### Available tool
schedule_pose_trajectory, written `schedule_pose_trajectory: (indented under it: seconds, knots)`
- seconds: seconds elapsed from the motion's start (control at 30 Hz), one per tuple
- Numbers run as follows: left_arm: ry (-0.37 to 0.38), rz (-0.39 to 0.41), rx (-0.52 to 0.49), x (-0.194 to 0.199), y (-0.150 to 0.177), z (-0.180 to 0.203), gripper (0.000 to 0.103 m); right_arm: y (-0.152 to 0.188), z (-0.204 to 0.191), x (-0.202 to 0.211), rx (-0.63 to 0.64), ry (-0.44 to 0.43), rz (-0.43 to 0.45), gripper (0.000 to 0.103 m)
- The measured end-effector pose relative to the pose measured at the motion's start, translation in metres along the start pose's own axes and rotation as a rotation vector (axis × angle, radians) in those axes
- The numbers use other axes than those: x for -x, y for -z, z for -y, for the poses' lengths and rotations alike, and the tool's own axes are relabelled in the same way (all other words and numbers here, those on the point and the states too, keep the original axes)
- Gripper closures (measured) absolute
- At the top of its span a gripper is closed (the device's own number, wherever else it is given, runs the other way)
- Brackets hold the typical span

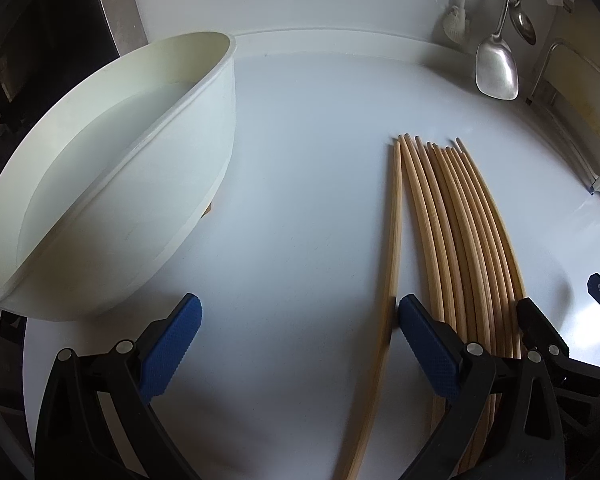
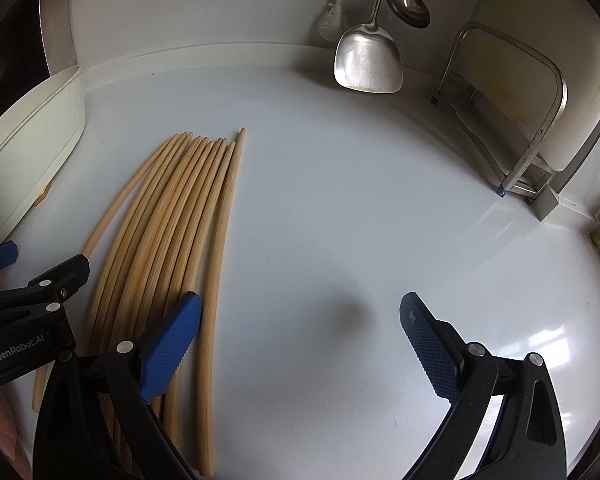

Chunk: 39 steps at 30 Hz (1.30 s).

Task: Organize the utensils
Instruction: 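Lower the left tool onto one wooden chopstick and close it while the right tool grasps another, then carry the held chopsticks over the white basin with both tools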

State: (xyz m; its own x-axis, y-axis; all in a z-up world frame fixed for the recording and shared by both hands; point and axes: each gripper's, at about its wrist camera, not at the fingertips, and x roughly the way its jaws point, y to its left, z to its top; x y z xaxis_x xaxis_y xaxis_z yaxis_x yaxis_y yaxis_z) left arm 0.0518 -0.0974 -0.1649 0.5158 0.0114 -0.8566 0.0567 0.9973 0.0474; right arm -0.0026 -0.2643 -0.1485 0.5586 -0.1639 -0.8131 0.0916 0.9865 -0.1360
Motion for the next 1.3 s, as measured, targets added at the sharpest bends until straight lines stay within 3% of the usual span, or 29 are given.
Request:
schedule_pose_trajectory:
  seconds: [0.27,0.37,0.43,0.57,0.6,0.63,0.77,1.0,1.3]
  knots:
    - [0.031,-0.007,0.016,-0.002,-0.002,0.0,0.007,0.001,0.008,-0.007,-0.033,-0.085,-0.004,0.01]
    - [0.054,0.012,0.006,0.001,0.0,0.002,0.022,0.002,0.008,-0.007,-0.033,-0.131,-0.003,0.018]
    - [0.07,0.024,-0.023,0.005,0.0,0.007,0.037,0.002,0.004,-0.004,-0.006,-0.146,0.009,0.025]
    - [0.096,0.038,-0.064,0.008,0.0,0.015,0.054,0.003,-0.005,0.0,0.03,-0.164,0.019,0.054]
    - [0.1,0.039,-0.069,0.009,0.0,0.016,0.063,0.001,-0.01,0.001,0.053,-0.17,0.021,0.064]
    - [0.105,0.039,-0.071,0.01,0.0,0.016,0.072,0.001,-0.01,0.001,0.053,-0.17,0.021,0.069]
    - [0.129,0.035,-0.099,0.012,0.001,0.021,0.094,0.002,-0.018,0.003,0.091,-0.17,0.017,0.097]
    - [0.18,-0.008,-0.101,0.016,0.002,0.017,0.096,0.001,0.002,0.003,-0.049,-0.257,-0.025,0.097]
    - [0.218,0.008,-0.106,0.053,-0.016,0.002,0.096,-0.011,0.009,0.037,-0.09,-0.232,-0.014,0.097]
